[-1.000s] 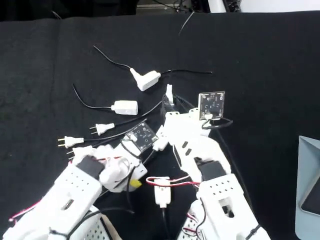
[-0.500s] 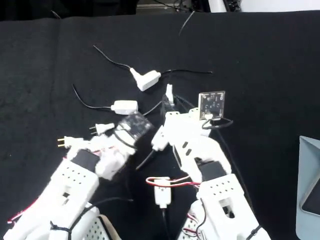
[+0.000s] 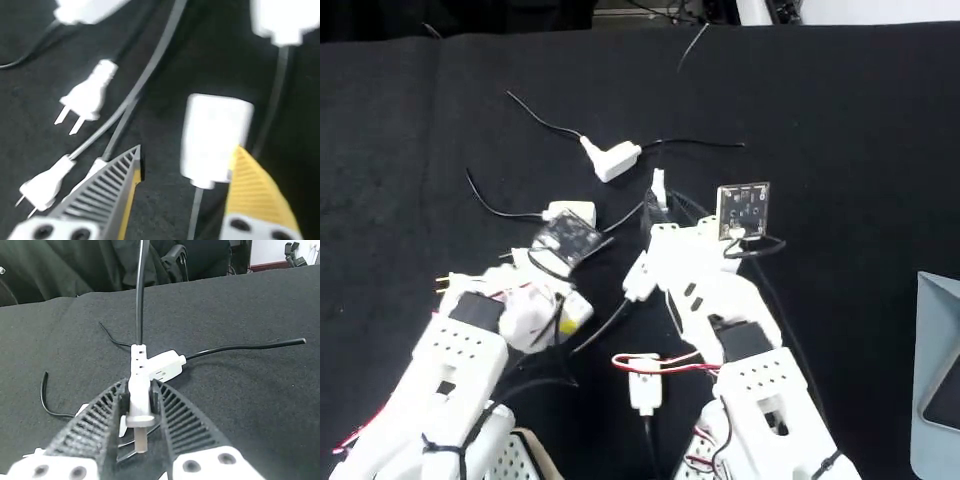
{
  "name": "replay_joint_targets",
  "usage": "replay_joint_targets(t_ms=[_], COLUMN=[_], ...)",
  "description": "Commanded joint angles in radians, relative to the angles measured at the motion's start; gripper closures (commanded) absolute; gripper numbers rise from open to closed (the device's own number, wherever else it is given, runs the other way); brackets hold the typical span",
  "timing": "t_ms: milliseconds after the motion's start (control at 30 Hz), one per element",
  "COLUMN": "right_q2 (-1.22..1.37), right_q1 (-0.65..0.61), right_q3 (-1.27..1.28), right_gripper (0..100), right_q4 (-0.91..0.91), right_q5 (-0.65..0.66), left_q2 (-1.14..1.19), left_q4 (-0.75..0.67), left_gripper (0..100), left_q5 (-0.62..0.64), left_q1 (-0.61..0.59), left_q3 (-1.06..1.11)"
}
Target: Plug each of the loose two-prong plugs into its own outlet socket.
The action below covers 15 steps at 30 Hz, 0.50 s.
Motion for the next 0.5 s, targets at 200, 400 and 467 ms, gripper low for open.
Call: replay_joint_targets(t_ms=[200, 400, 467], right_q2=[-0.022, -0.022, -0.022], right_q1=[0.012, 0.011, 0.011], right_q3=[-0.021, -0.019, -0.018], right_gripper=[98.5, 98.5, 98.5], right_q4=[-0.012, -0.012, -0.012], right_q5=[-0.006, -0.008, -0.006], left_q2=[0.014, 0.087, 0.115], left_q4=[-0.023, -0.13, -0.13], left_gripper=[72, 72, 72], left_q5=[0.018, 0.012, 0.006], left_q1=[0.047, -0.041, -0.071], left_q3=[-0.048, -0.015, -0.028])
